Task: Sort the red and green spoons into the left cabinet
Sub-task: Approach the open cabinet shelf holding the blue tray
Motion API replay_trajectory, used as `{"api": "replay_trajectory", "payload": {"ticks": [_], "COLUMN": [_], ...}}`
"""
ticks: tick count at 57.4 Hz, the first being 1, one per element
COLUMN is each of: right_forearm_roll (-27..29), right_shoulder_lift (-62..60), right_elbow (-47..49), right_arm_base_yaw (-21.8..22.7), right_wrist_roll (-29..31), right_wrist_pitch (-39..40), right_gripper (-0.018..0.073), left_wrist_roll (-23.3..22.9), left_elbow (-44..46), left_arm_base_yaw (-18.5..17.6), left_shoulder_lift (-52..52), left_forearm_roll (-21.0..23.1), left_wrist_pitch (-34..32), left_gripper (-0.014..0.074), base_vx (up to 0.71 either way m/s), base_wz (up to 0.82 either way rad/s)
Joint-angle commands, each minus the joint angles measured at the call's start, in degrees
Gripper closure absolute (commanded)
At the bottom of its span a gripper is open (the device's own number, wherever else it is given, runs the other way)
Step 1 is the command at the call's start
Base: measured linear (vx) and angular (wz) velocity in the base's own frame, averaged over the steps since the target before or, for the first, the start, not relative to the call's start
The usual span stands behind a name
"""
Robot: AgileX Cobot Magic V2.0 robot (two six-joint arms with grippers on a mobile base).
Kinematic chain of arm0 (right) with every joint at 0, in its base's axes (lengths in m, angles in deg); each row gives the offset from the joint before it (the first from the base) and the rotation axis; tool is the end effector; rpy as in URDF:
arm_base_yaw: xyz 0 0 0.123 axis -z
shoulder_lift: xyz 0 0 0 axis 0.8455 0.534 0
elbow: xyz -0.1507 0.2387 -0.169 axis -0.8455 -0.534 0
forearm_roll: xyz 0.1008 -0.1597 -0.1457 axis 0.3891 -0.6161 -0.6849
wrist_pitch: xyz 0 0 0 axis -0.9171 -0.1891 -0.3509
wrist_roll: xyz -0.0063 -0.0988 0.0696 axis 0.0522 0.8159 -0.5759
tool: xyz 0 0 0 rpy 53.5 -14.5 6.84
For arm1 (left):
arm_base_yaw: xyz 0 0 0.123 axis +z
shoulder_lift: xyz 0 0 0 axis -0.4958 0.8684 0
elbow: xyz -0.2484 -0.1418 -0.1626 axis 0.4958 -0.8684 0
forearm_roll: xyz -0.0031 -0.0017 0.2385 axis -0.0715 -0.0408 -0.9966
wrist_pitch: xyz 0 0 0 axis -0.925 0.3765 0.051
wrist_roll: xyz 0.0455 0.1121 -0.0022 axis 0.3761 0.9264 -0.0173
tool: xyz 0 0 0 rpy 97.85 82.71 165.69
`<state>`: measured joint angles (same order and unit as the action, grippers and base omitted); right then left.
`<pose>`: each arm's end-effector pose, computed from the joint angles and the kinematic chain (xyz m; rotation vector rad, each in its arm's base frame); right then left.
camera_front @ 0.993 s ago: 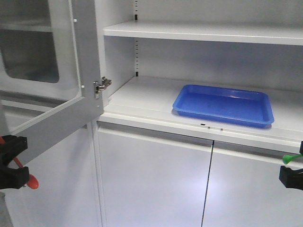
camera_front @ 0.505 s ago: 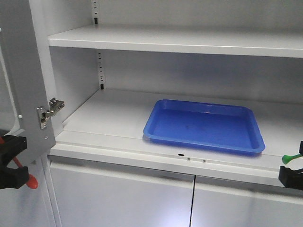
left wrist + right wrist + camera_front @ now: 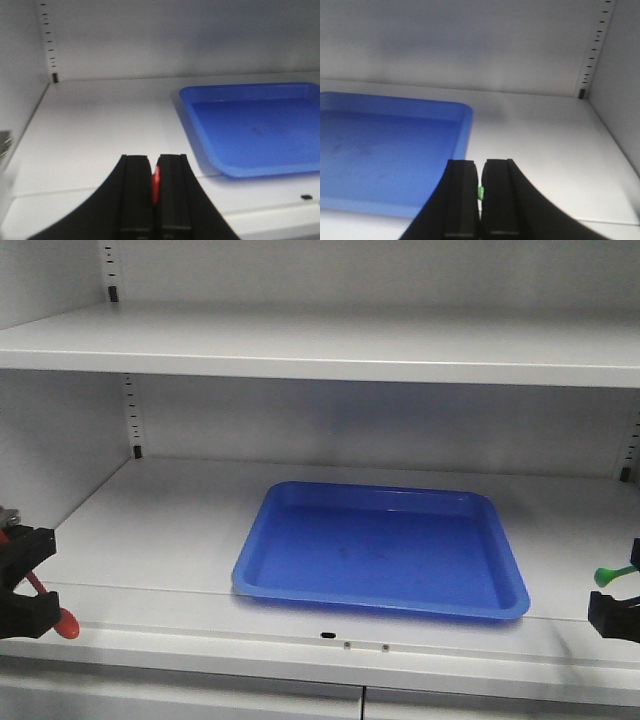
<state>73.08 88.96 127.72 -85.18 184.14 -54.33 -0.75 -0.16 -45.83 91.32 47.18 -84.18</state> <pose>0.1762 0.0237 0.3860 -0.0122 1.7440 -0.0856 0.1938 -0.0569 0.3905 0.1688 1.7326 -0.2833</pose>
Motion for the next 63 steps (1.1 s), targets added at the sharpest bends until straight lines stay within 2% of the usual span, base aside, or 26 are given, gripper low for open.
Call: {"api": "replay_trajectory", "payload": {"ticks": [1,26,63], "right_forearm_roll": [-0.04,-0.04,-0.04], "right_shoulder_lift": [-0.54,-0.54,-0.54], "right_elbow": [2.13,2.13,2.13], "right_arm_base_yaw": [0.23,0.23,0.23], "right_wrist_roll": [0.40,0.40,0.40], "right_wrist_pitch": [-1.02,-1.02,-1.02], "right_gripper": [0.0562,0.0562,0.0562], "left_wrist_roll": [-0.44,-0.44,-0.44], "left_elbow": [1.68,1.68,1.68], "left_arm_base_yaw": [-0.33,-0.33,-0.33], "left_shoulder_lift": [-0.59,-0.59,-0.59], "left_forearm_roll": [0.27,0.27,0.27], "left_wrist_pitch": [-4.92,-4.92,-4.92], "left_gripper": [0.0600,0.0600,0.0600], "base_vx": [0.19,0.17,0.06], "base_wz": [-0.29,-0.22,0.02]}}
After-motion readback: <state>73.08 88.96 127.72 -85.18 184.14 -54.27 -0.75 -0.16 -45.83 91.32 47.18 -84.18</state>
